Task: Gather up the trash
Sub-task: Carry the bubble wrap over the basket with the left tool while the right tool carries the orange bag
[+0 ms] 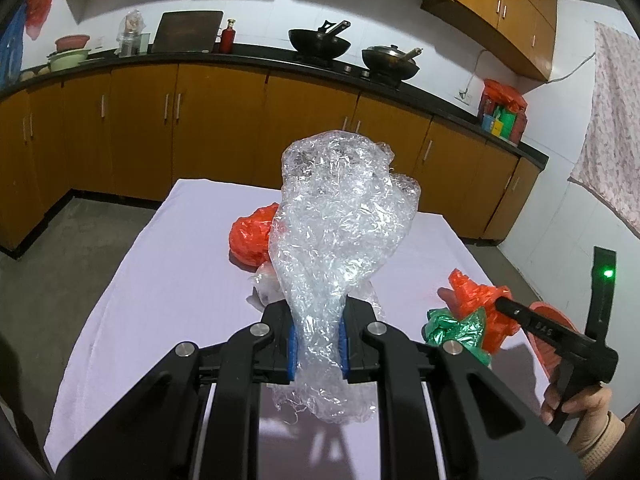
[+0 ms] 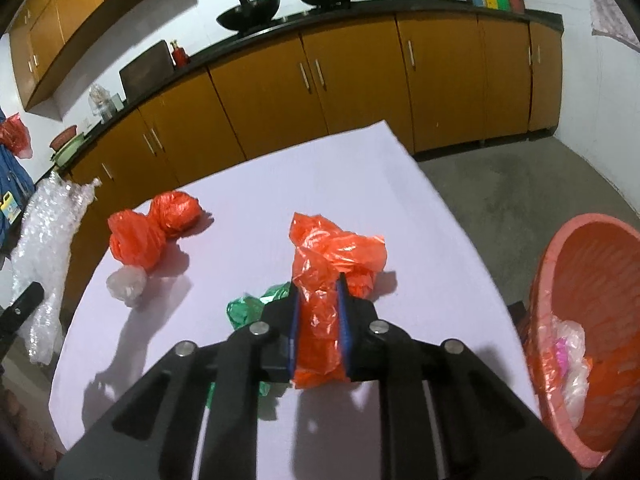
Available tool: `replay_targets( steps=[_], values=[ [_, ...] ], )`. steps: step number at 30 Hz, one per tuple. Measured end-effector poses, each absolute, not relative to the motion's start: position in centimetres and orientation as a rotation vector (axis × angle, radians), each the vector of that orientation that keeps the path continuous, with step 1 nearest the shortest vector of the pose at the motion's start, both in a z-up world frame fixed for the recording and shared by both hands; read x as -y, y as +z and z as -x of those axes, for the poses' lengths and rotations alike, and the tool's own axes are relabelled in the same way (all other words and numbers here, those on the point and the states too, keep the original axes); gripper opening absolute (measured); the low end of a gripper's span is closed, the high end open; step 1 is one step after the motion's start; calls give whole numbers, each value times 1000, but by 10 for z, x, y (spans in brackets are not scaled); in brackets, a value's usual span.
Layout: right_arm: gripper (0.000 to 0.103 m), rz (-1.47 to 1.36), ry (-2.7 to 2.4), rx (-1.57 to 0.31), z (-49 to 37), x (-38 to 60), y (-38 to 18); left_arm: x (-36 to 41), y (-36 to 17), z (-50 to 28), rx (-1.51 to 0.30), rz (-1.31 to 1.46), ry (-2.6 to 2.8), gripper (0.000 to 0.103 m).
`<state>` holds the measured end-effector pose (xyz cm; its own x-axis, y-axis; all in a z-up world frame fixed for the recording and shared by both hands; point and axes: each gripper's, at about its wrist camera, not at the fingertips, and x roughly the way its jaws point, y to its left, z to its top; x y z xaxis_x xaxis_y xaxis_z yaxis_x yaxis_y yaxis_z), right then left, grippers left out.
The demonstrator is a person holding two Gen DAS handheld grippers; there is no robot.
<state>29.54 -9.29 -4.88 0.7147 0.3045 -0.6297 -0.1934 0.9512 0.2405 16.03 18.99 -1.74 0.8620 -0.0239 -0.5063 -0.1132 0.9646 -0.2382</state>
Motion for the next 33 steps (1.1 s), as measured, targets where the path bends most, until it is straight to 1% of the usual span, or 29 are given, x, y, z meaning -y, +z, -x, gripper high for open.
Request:
replay_targets(
  steps=[8, 21, 33],
  values=[
    [11, -91, 261, -651, -275, 100, -32, -175, -21, -164, -537, 256, 22, 15],
    [11, -72, 220, -592, -240, 140, -18, -124, -22, -168, -549, 226, -33, 15],
    [11, -37, 115, -523, -206, 193, -3, -58, -17, -170, -560, 194, -145, 15]
  ],
)
